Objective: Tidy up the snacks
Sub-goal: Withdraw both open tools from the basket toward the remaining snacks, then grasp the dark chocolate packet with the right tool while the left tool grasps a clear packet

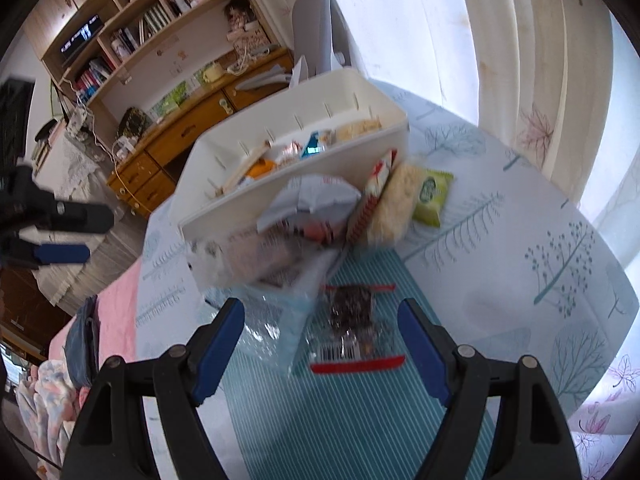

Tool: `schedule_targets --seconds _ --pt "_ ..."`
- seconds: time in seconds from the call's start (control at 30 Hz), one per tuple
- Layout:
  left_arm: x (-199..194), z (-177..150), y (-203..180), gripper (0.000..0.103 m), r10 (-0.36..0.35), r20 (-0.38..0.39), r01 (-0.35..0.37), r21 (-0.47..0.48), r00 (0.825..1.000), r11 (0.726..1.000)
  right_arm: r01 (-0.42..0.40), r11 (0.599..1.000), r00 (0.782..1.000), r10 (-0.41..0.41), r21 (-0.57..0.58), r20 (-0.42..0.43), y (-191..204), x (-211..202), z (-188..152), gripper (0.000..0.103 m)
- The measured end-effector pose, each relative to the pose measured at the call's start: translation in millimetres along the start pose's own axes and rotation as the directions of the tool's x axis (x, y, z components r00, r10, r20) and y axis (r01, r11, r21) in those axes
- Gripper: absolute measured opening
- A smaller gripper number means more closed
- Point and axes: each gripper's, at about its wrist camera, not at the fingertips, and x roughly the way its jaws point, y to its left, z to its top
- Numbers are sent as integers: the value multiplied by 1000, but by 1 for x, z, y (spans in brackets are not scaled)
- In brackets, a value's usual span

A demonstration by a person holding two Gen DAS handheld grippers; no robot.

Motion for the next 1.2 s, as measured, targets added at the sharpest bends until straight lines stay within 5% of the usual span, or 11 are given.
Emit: schedule_targets --seconds 0.63,0.73,1.2 --pt "100 37 -43 87 121 -212 -86 165 970 982 29 999 982 -37 -43 -184 -22 64 -3 79" --pt "117 44 -48 87 130 -235 -86 188 963 978 33 998 978 -42 -46 -203 -23 71 -3 72" --pt "158 65 -56 99 174 -246 -123 212 953 970 87 989 979 -107 -120 -173 -19 90 7 67"
